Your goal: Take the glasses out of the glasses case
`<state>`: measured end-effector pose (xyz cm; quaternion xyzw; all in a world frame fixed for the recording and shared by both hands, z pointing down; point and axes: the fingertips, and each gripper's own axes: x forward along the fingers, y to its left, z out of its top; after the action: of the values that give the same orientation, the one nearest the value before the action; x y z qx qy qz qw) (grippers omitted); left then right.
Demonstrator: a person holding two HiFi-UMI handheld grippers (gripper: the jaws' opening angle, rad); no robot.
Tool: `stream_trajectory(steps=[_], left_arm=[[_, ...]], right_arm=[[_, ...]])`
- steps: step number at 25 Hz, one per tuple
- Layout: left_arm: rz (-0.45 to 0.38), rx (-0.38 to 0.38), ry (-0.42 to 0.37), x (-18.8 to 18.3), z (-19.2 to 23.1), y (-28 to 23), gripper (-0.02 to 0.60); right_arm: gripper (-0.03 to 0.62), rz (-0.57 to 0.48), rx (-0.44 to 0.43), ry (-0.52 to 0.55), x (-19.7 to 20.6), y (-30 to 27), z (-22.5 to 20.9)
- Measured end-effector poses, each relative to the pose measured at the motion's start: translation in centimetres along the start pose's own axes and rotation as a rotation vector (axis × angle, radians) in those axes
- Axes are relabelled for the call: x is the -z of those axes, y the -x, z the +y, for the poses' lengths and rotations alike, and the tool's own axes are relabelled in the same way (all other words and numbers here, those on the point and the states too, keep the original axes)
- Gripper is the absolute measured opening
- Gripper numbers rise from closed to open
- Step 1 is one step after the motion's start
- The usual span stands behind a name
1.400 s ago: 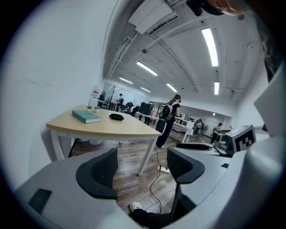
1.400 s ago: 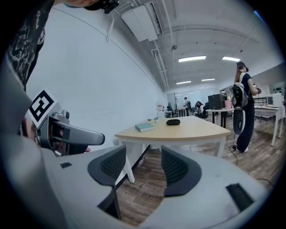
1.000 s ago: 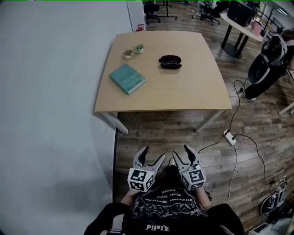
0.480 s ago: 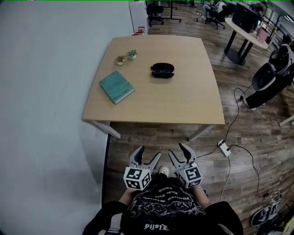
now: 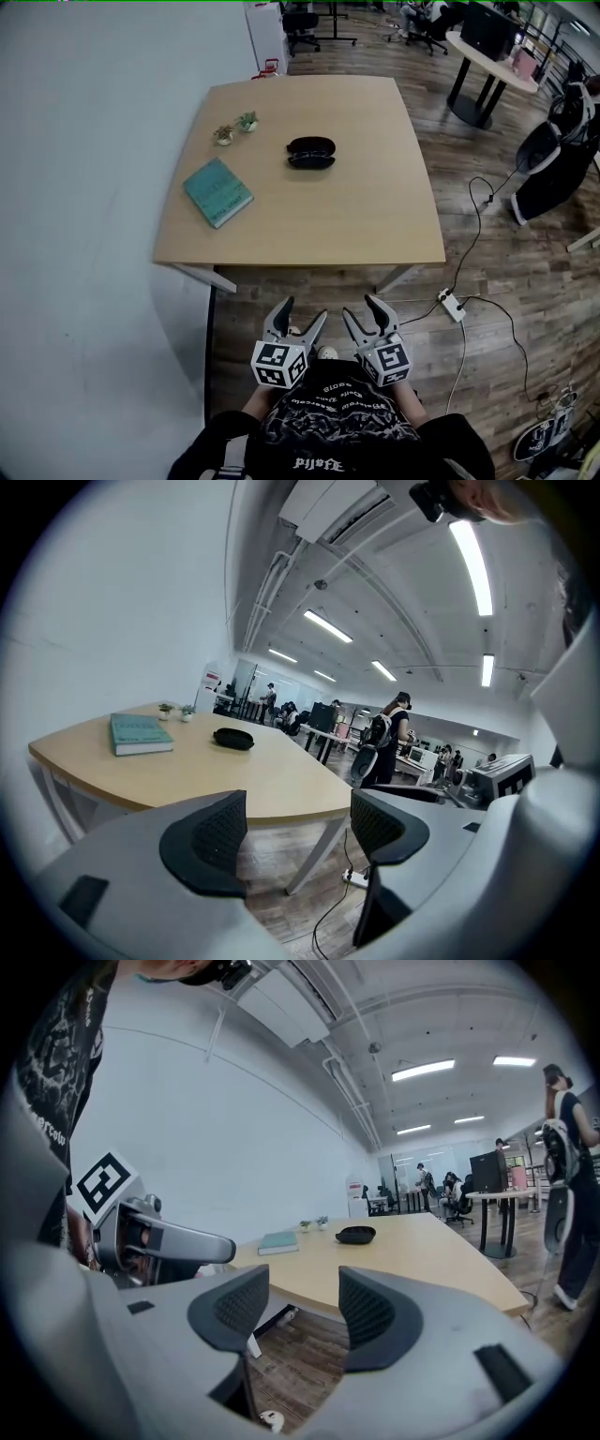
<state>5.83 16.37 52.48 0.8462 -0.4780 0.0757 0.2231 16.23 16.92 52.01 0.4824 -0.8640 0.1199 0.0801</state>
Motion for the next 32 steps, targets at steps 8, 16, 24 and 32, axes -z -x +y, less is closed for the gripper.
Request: stream_trajectory(steps=[8, 16, 24, 32], left_arm=[[0.011, 0.001, 0.005, -0.7, 1.7, -3.8, 0.356], [0.045, 0.048, 0.007, -2.3, 4.1, -8.9, 0.356], [0.045, 0.067, -0.013, -6.9, 9.4, -15.0, 0.356], [0.056, 0.089, -0.054, -11.0, 15.4, -19.9, 0.356]], right_arm=[[0.229, 0.039, 0.019, 0.012, 0.6, -1.8, -1.7], [0.229, 0.064, 0.066, -0.006, -0.1, -6.2, -5.1], [0.229, 0.056, 0.057, -0.019, -3.0, -14.8, -7.5], [0.229, 0.015, 0.083, -0.047, -6.1, -22.6, -9.5]])
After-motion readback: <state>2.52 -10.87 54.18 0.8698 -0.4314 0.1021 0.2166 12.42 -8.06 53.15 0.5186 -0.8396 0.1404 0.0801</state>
